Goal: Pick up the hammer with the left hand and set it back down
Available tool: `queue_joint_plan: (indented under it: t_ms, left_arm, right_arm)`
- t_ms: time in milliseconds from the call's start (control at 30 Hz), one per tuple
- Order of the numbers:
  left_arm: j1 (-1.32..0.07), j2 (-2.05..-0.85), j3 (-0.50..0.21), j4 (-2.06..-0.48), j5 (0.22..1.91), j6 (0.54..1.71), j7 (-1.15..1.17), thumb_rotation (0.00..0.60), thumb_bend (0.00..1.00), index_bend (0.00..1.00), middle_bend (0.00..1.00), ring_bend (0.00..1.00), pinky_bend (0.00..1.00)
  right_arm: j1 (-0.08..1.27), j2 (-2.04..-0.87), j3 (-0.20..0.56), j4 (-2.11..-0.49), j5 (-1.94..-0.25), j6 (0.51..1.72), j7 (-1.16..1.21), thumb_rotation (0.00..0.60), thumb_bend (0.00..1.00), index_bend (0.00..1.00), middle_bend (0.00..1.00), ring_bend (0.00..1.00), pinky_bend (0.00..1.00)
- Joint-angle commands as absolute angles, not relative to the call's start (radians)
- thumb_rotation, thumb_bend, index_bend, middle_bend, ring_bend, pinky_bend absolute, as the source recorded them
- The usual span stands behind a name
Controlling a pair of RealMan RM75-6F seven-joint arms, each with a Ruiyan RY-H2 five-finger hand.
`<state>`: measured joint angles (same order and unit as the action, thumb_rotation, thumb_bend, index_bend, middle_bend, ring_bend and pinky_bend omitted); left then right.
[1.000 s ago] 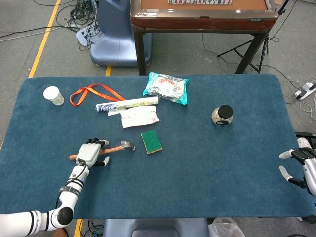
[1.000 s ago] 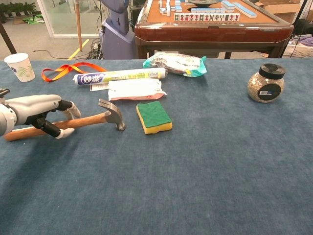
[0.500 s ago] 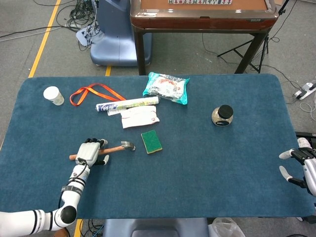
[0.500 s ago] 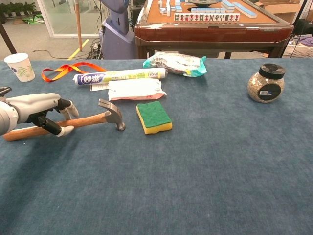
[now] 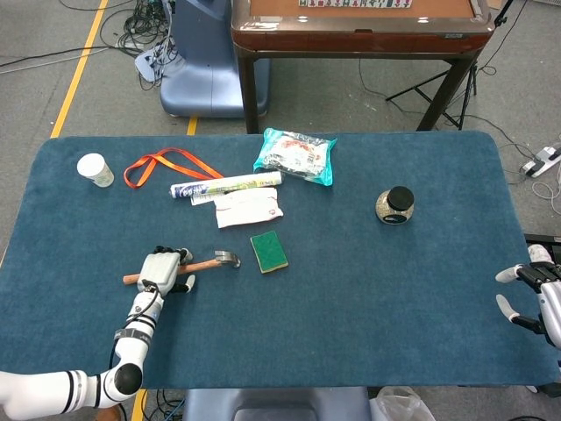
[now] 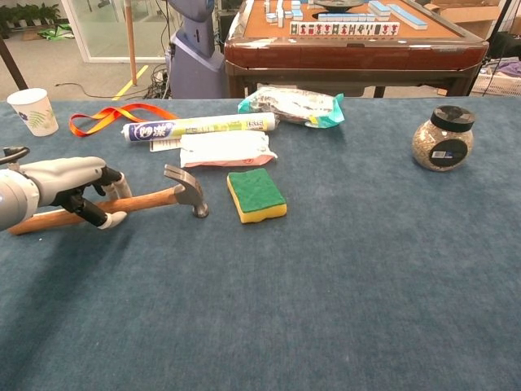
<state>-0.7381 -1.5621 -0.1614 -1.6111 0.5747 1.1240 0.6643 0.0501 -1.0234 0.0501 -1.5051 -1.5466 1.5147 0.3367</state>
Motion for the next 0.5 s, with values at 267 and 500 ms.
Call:
queue_joint_plan:
  t_ms: [267, 500]
  left_arm:
    - [-0.742, -1.571, -0.168, -1.601, 0.570, 1.125, 0.661, 0.529, 0.36, 0.34, 0.35, 0.23, 0.09]
    - [-0.744, -1.579, -0.172, -1.590, 0.572, 1.131, 0.659, 0.563, 0.38, 0.38, 0.39, 0.27, 0.09]
  right_arm:
    - [0.050, -1.023, 0.051, -1.505, -1.545, 1.514, 0.338, 0.600, 0.32, 0.46, 0.45, 0.39, 0.26]
    - [0.050, -1.023, 0.051, -1.505, -1.544, 1.513, 0.340, 0.600, 0.32, 0.46, 0.45, 0.39, 0.26]
